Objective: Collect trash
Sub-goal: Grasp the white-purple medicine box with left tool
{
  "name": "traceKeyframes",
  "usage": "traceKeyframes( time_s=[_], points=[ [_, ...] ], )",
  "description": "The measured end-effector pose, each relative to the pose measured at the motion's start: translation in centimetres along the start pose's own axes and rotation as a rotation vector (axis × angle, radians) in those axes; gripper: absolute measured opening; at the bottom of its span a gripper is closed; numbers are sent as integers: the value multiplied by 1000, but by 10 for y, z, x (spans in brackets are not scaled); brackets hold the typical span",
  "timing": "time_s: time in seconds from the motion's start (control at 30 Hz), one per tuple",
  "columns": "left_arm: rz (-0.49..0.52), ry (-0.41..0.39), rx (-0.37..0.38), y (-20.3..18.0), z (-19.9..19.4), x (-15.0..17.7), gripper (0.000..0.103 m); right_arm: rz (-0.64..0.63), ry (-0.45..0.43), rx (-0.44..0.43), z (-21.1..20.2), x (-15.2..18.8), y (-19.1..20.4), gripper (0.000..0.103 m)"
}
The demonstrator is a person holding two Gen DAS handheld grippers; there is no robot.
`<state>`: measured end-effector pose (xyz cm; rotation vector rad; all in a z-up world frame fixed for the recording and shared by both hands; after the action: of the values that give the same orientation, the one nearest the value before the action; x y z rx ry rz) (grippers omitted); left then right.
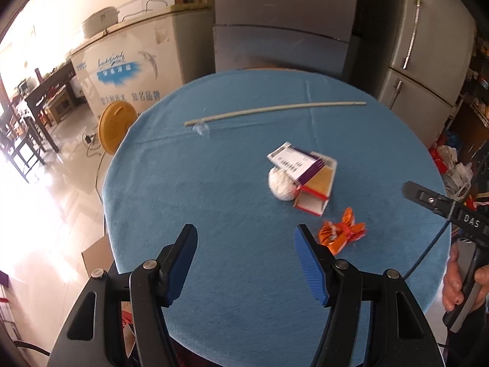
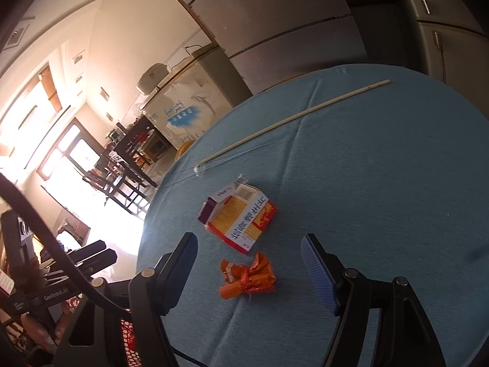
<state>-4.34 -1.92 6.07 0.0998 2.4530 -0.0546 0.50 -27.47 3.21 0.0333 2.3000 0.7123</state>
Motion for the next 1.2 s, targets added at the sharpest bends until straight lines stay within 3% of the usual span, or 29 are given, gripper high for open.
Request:
traceKeyframes(
  time_s=[0.13, 0.33, 0.6, 0.77, 0.9, 1.2],
  points=[
    [-4, 37, -1, 3, 13, 7, 66, -9, 27, 27, 7, 7, -6, 74],
    [-1, 53, 7, 2, 22, 8, 66, 5, 108, -5, 33, 22, -3, 74],
    [-26, 68, 40, 12, 30, -10, 66, -21, 223, -10, 67, 51, 12, 74],
    [-27, 116, 160, 3, 46, -38, 66, -65, 241, 7, 75, 61, 20, 74],
    [-64, 189, 299, -10, 72, -63, 67, -128, 244, 33, 81, 67, 29, 76],
    [-186, 368, 476, -47, 135, -93, 69, -238, 230, 98, 93, 76, 41, 79]
  ],
)
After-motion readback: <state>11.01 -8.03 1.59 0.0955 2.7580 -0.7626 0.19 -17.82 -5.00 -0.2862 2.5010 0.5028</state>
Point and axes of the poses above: each gripper's, at about its wrist camera, not at the fingertips, and z roughly the way its jaws point, y to its left, x to its underside, the point moved 7 cm from there along z, roughly the way its jaws point, and after that the axes turned 3 degrees about -y, right-handed, at the moved point
